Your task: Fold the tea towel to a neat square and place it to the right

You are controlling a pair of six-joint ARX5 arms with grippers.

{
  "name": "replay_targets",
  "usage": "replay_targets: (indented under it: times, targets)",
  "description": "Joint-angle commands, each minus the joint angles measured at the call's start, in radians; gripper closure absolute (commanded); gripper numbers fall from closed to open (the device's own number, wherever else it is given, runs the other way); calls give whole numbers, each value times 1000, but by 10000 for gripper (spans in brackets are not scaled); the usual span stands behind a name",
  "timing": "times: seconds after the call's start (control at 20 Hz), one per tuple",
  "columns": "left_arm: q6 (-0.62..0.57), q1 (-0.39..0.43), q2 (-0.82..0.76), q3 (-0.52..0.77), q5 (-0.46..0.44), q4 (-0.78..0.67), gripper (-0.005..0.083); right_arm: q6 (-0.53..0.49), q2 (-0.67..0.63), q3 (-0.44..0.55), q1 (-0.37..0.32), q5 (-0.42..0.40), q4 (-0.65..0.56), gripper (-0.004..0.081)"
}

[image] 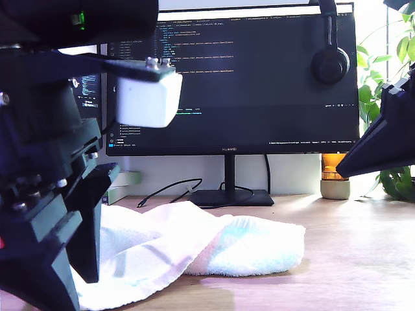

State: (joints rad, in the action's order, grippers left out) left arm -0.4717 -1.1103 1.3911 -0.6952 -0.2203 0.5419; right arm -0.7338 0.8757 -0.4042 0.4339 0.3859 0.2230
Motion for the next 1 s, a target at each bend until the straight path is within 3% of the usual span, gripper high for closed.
replay_targets:
  times: [0.0, 0.45, 0.65, 0.95]
  targets:
    - [-2, -2, 13, 24, 4, -27, 472, 0, 5, -11, 3, 3, -12, 780]
    - [-11, 5, 63, 35, 1, -66, 474, 0, 5, -11, 3, 3, -16, 780]
    - [-12, 11, 105, 35, -17, -65, 530, 0, 5, -11, 3, 3, -16, 780]
    - [-54, 31, 106, 35, -50, -61, 690, 1, 5, -11, 5, 4, -17, 780]
